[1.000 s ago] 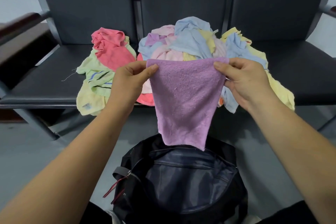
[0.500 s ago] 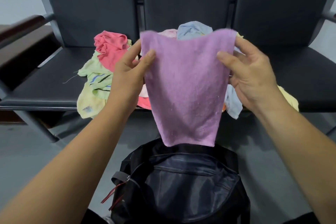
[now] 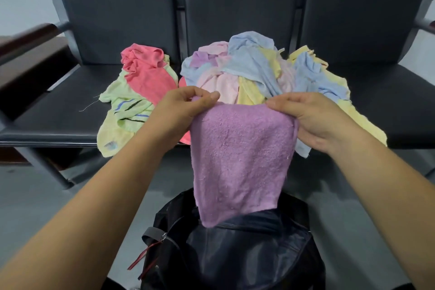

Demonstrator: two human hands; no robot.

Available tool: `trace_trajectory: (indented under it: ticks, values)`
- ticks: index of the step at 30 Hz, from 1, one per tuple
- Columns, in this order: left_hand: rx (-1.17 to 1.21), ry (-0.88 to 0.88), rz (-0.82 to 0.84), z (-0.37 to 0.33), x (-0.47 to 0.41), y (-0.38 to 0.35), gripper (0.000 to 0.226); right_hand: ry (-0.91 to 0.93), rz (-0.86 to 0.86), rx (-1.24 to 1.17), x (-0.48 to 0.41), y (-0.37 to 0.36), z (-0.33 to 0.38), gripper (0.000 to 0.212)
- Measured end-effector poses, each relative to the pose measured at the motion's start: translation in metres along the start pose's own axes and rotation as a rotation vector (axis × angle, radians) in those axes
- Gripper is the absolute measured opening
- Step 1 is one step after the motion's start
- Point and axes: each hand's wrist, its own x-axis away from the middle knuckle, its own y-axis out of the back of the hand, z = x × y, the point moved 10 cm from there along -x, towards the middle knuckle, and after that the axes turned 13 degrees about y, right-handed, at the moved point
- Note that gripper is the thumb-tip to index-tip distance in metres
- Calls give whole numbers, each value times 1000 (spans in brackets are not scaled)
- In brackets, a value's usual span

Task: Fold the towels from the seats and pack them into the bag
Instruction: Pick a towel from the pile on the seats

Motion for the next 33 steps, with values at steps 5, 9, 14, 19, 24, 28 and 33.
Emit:
trace_trajectory:
  ticks: [5, 9, 14, 19, 24, 28, 33]
  values:
    - [-527, -187, 32, -18, 12, -16, 54, 62, 207, 481, 7, -9, 12, 53]
    - [-686, -369, -113, -36, 20, -21, 20, 333, 124, 760, 7, -7, 40, 15]
    - [-595, -336, -124, -40, 15, -14, 12, 340, 3, 518, 2, 5, 40, 13]
    - [-163, -136, -92, -31, 9, 1, 11, 149, -68, 154, -6, 14, 23, 33]
    - [205, -6, 16, -15, 4, 0, 7, 5, 23, -102, 1, 2, 13, 37]
    - [-384, -160, 95, -24, 17, -7, 52, 15, 247, 15, 16, -17, 24, 42]
    - [-736, -318, -39, -35, 30, -15, 17, 259, 175, 553, 13, -6, 42, 16]
